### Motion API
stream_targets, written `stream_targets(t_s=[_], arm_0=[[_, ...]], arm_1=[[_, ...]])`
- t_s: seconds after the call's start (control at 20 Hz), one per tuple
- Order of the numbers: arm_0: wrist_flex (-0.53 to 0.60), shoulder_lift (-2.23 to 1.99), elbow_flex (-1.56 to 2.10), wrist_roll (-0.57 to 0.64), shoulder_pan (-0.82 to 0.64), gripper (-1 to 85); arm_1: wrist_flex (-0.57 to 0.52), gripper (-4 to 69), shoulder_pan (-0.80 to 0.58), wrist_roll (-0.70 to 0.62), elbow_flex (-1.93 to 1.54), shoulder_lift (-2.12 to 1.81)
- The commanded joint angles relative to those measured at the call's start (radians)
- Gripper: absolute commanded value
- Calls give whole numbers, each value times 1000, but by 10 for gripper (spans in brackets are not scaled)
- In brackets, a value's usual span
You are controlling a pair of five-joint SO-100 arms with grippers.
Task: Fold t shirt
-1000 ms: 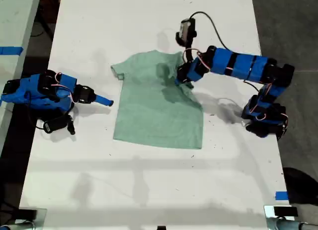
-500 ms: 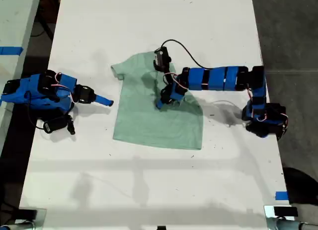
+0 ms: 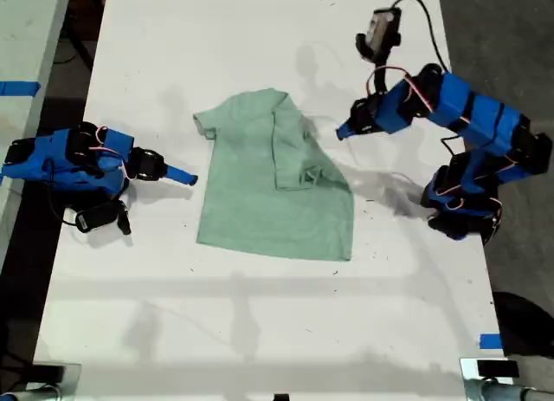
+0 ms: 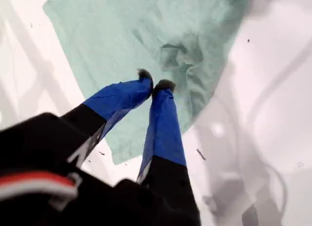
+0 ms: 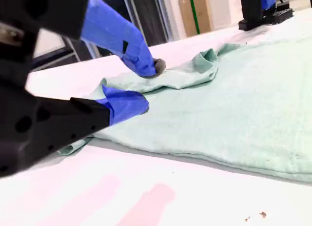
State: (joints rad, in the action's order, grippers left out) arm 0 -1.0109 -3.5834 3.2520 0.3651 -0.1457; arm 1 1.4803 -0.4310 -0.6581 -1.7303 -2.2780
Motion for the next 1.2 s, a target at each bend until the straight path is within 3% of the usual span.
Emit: stream_targets(t_s=[0.0,0.1,0.15,0.2,0.25,0.35,0.4,0.5,0.65,1.15], arm_0=[[0,-5,38,8,9,76],[0,-5,38,8,9,76],[0,-5,38,8,9,76],[0,-5,38,9,9,76],[0,-5,38,9,9,76],[0,-5,38,9,9,76],[0,-5,38,9,9,76],[0,-5,38,9,8,76],[0,-5,38,9,9,76],[0,-5,38,9,9,76]], arm_1=[[-147,15,-9,57,-644,-594],[-241,15,71,51,-1055,-1014],[-172,15,104,71,-1210,-1244],[-118,15,110,129,-1269,-1223],[-129,31,98,132,-1348,-1230],[-89,84,72,190,-1350,-1226],[-92,147,84,149,-1351,-1227],[-95,143,167,150,-1353,-1227],[-100,136,268,-201,-1355,-1227],[-100,98,291,-187,-1356,-1227]])
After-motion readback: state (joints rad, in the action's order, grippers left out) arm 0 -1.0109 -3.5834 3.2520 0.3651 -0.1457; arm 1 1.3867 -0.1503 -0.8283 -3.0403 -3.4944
